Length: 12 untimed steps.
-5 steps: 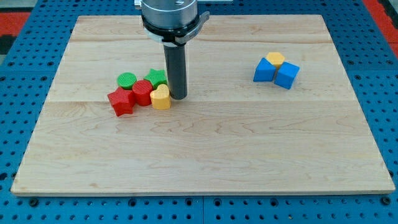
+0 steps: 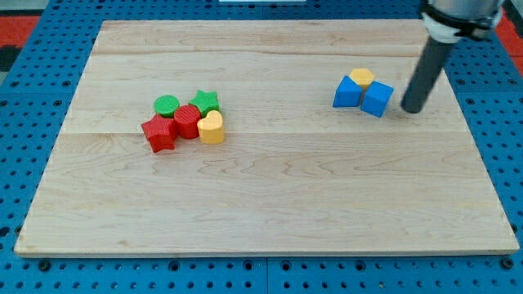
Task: Move the blue cube diagonally bottom right to the yellow heart
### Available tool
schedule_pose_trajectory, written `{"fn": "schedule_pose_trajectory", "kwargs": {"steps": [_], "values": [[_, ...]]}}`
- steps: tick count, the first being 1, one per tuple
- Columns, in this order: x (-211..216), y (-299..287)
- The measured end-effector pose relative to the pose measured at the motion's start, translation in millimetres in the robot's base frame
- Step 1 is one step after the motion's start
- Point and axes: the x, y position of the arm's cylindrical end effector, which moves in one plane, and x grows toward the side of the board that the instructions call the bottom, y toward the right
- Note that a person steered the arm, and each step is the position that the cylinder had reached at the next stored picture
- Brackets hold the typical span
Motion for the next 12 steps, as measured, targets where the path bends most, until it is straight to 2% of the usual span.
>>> {"fn": "schedule_pose_trajectory", "kwargs": {"steps": [1, 2, 3, 4, 5, 6, 7, 8, 9, 10, 11, 12], "values": [[-25, -25], [-52, -2], [-52, -32], [12, -33], [29, -59], [6, 11], [-10, -43], [17, -110], [36, -138], [26, -132], [-9, -160], [28, -182]]}}
